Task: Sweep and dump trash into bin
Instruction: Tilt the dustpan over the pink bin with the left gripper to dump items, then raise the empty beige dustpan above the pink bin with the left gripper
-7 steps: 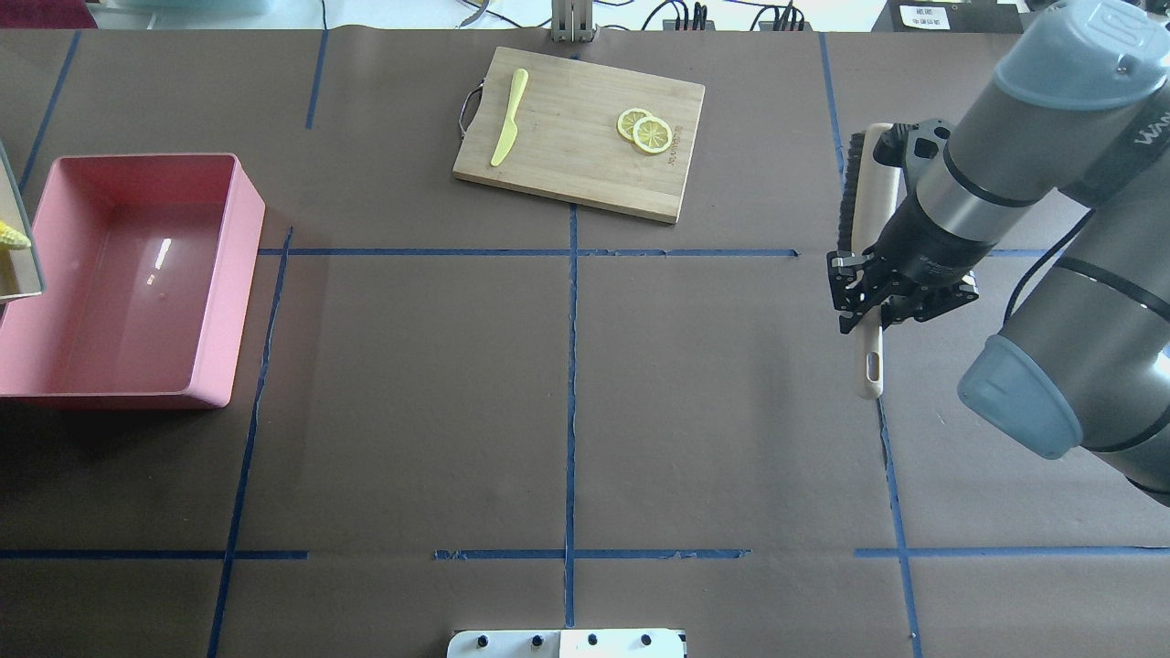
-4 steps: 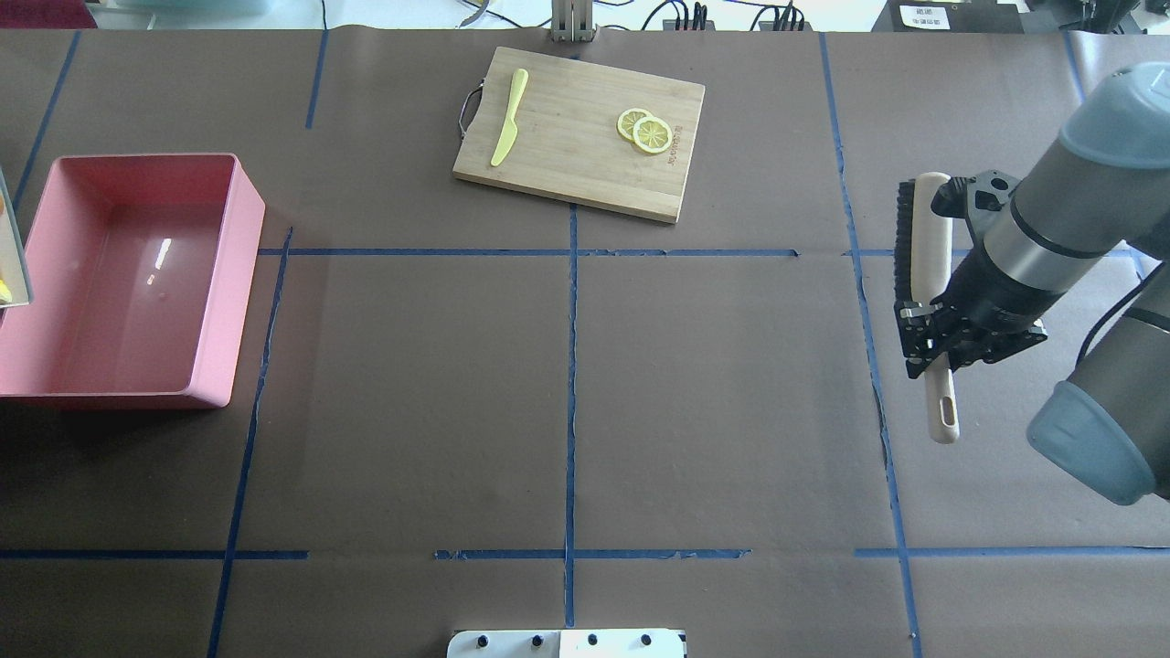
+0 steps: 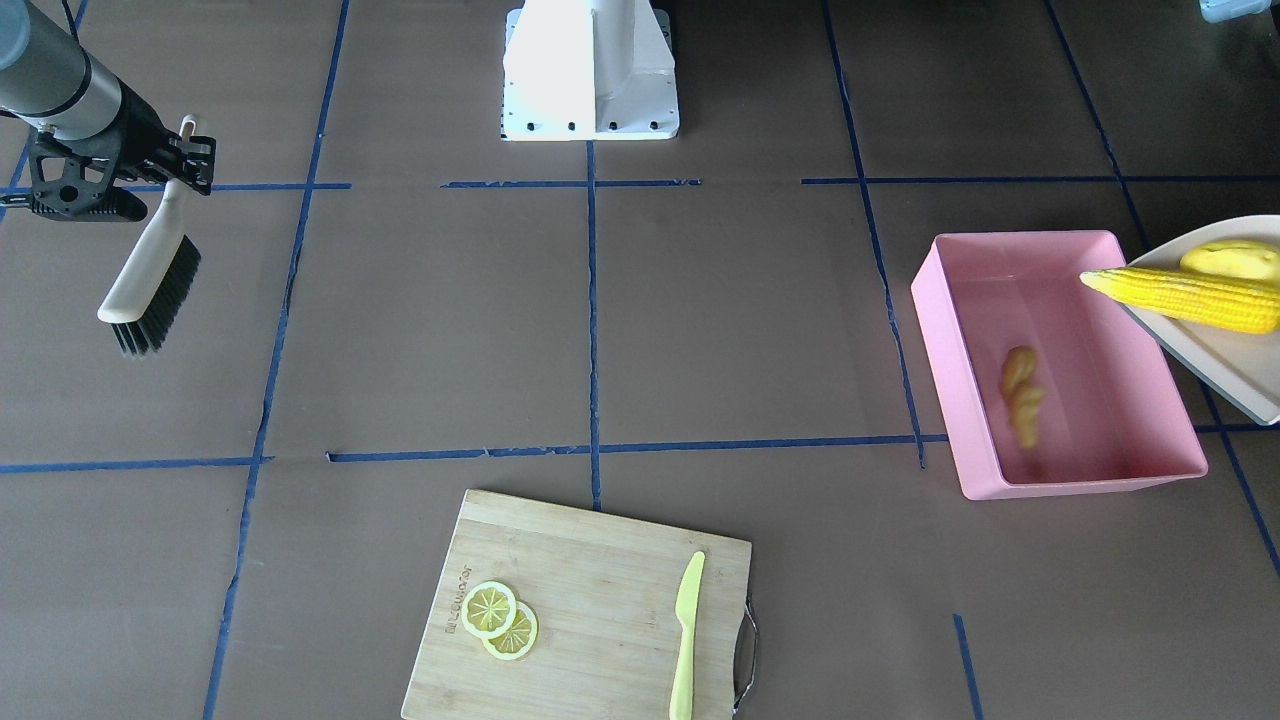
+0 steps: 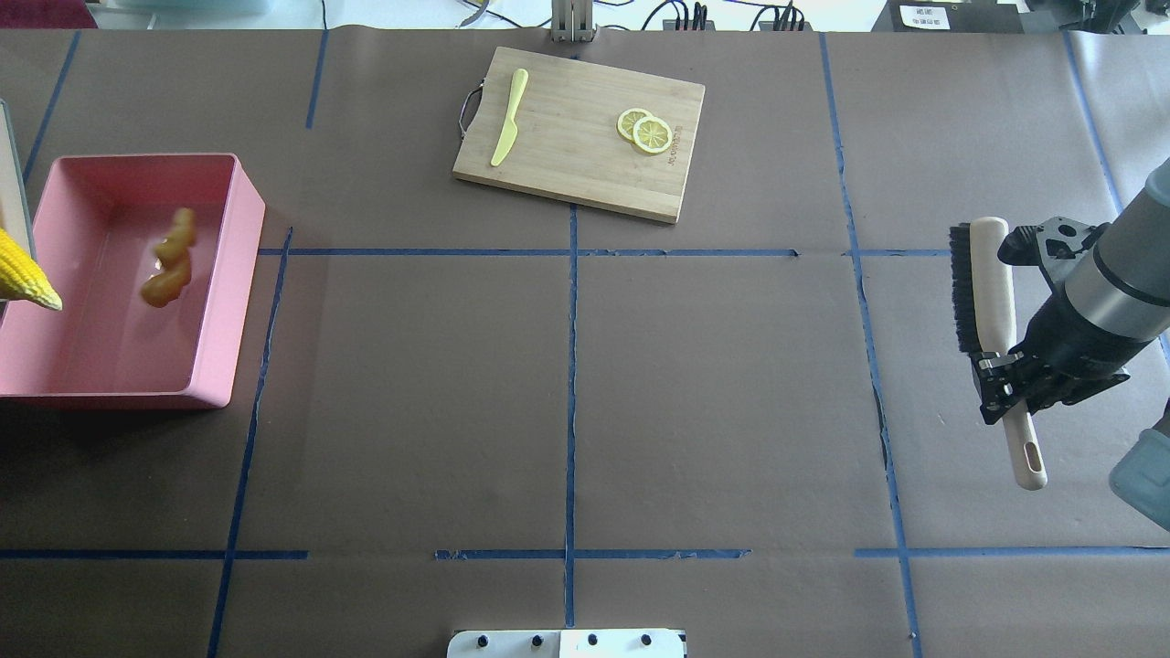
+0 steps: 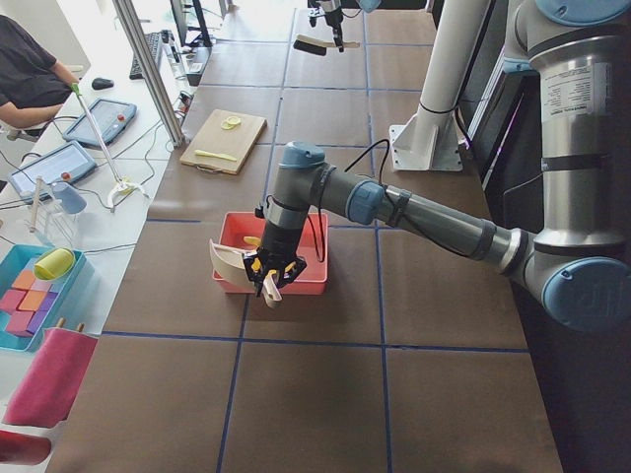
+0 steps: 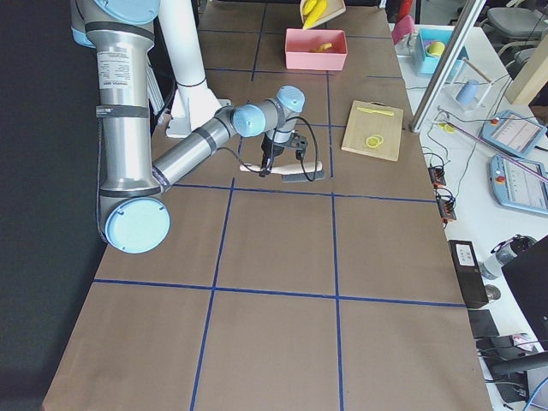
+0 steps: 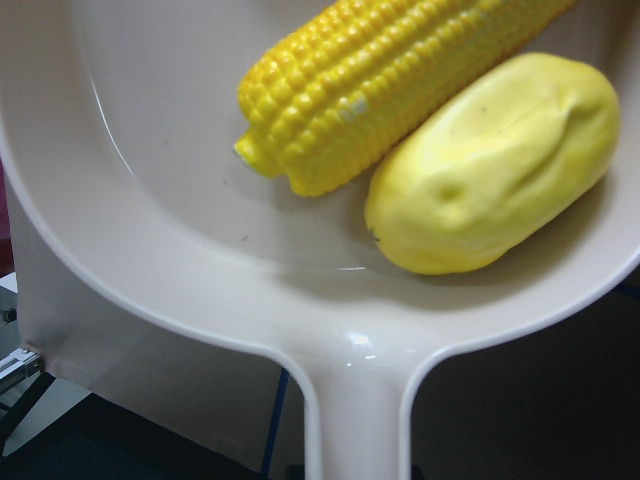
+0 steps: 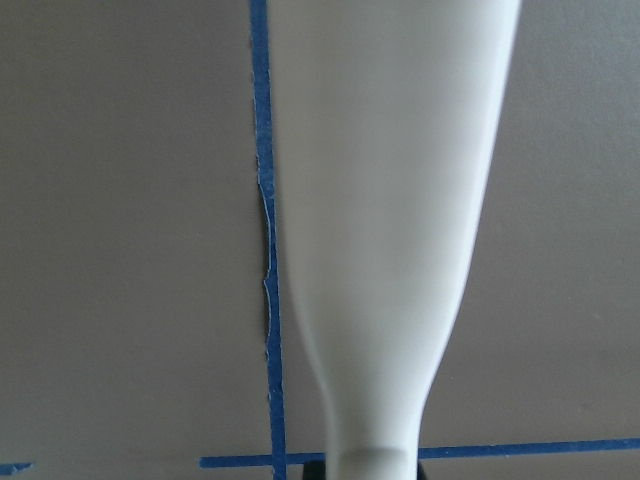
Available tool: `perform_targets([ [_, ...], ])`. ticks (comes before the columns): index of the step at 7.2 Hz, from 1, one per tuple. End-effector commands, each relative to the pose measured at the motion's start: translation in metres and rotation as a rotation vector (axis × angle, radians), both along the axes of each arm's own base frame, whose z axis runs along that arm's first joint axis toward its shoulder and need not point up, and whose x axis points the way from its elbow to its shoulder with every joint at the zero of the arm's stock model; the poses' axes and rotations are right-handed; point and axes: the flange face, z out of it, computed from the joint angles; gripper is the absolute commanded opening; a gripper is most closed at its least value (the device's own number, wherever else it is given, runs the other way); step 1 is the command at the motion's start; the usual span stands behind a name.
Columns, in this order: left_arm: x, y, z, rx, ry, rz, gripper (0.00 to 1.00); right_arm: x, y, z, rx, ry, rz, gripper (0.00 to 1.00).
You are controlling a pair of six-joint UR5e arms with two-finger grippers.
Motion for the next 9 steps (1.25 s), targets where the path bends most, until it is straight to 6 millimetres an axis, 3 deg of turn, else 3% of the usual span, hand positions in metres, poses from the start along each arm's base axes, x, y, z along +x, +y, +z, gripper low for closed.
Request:
perform_targets([
  [1, 0.001, -0.011, -0.022, 0.011, -0.088, -0.008, 0.0, 0.004, 0.006, 0.008, 0.005, -0.01, -0.035, 0.0],
  [3, 0.007, -0.001, -0.047, 0.01, -0.169, 0.006, 0.0, 0.007, 0.005, 0.008, 0.005, -0.01, -0.029, 0.01],
  [6, 0.009, -0.004, -0.053, 0.019, -0.168, 0.008, 0.0, 0.017, 0.019, 0.028, -0.005, 0.006, -0.048, 0.01],
  [8, 0.011, -0.008, -0.061, 0.015, -0.17, 0.011, 0.0, 0.035, 0.04, 0.074, 0.045, -0.021, -0.048, 0.01],
  [9, 0.016, -0.011, -0.064, 0.021, -0.166, 0.019, 0.0, 0.033, 0.039, 0.103, 0.02, -0.007, -0.053, 0.01],
])
